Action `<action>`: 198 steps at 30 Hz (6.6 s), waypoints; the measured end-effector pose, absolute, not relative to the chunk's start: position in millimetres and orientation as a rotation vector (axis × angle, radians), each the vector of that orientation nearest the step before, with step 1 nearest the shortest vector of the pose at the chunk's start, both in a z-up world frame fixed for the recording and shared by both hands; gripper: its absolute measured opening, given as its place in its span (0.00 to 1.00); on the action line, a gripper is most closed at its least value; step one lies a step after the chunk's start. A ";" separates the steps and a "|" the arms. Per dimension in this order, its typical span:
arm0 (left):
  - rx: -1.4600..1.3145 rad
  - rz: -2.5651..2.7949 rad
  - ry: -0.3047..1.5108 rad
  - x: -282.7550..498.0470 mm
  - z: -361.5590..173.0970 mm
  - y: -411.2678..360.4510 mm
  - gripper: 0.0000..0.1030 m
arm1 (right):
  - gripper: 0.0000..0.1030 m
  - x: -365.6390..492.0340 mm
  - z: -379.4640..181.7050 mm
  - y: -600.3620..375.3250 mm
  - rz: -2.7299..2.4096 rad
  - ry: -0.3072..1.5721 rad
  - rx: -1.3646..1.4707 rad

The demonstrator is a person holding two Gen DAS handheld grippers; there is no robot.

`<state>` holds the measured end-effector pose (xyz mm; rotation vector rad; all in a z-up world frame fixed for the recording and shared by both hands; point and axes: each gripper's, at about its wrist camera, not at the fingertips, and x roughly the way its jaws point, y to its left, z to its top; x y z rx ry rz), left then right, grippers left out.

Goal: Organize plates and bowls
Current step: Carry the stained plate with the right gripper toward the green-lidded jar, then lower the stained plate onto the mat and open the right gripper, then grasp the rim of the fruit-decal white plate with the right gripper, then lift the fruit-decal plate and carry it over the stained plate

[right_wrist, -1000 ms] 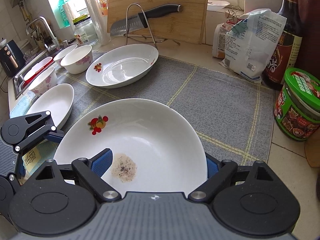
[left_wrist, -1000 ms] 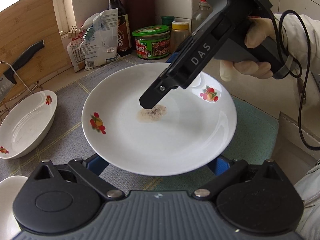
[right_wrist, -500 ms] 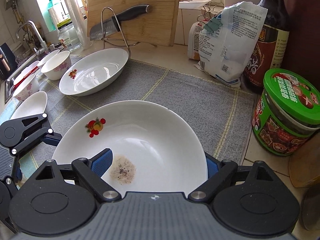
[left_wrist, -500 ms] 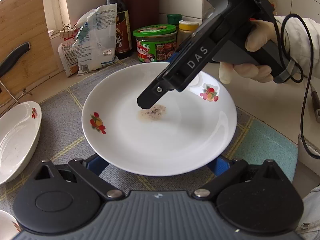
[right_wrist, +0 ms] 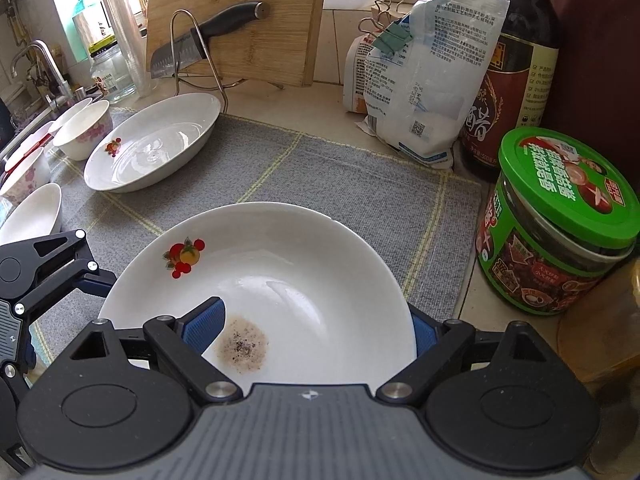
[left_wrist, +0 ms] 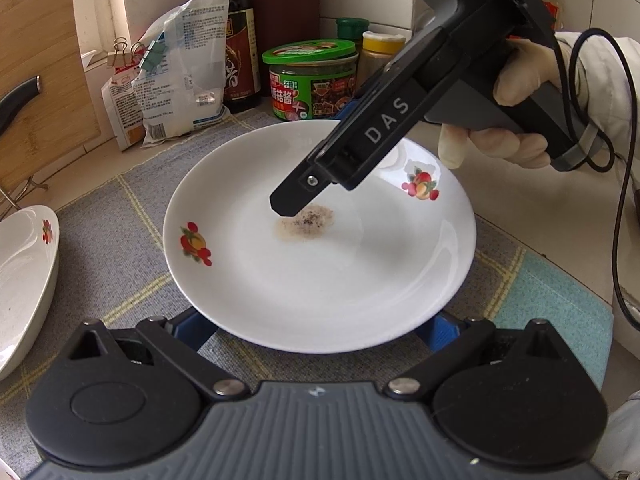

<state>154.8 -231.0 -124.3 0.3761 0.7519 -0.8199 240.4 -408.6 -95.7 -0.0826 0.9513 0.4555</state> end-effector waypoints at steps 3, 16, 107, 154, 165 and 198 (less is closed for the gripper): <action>0.370 -0.821 0.750 155.2 -126.2 -230.6 0.98 | 0.92 240.3 -96.0 -408.0 0.450 0.952 -0.088; 0.373 -0.807 0.760 141.6 -122.0 -222.7 0.99 | 1.00 232.6 -80.3 -399.8 0.387 0.906 -0.153; 0.311 -0.750 0.707 87.2 -110.7 78.1 1.00 | 1.00 169.5 -92.3 -116.1 0.457 1.010 0.030; 0.373 -0.787 0.745 95.4 -97.4 62.8 0.99 | 0.97 201.2 -86.4 -118.5 0.610 1.055 0.020; 0.407 -0.813 0.726 94.1 -86.3 31.4 0.99 | 0.97 193.0 -71.0 -152.7 0.590 1.017 0.035; 0.466 -1.014 0.655 131.1 -76.6 -132.7 0.99 | 0.97 183.8 -49.7 -320.9 0.352 0.917 0.117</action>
